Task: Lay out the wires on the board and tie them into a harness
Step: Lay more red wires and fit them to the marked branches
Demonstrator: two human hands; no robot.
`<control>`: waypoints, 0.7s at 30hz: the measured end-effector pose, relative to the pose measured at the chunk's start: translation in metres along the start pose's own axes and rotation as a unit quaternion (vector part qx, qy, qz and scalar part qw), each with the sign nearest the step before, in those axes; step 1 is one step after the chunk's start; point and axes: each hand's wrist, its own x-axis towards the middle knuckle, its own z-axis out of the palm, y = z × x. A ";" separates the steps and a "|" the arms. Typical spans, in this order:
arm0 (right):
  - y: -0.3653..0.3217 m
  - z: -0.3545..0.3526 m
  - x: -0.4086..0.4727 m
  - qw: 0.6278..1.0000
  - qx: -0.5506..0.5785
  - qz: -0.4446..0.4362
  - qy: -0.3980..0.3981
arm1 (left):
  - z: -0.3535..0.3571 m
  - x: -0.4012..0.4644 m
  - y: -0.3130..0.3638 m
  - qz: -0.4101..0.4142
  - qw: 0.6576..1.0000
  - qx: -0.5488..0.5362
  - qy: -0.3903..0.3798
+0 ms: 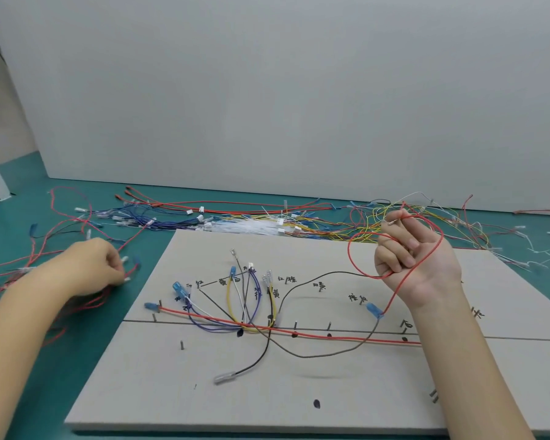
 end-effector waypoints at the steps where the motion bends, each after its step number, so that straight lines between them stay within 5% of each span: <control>1: 0.000 0.000 0.000 1.000 -0.003 -0.001 0.003 | -0.002 0.005 -0.011 -0.025 1.000 -0.014 -0.002; 8: 0.007 0.010 -0.001 0.997 -0.078 0.000 -0.010 | -0.004 0.019 -0.035 -0.104 0.989 -0.009 0.104; 11: 0.011 0.015 -0.002 0.994 -0.110 -0.012 0.000 | -0.001 0.009 -0.009 -0.021 0.985 0.028 0.170; 14: 0.015 0.020 -0.004 0.992 -0.127 -0.007 -0.013 | -0.001 -0.013 0.037 0.113 0.967 -0.071 0.218; 21: 0.020 0.025 -0.009 0.991 -0.124 -0.007 -0.052 | 0.004 -0.080 0.139 0.266 0.915 -0.304 0.024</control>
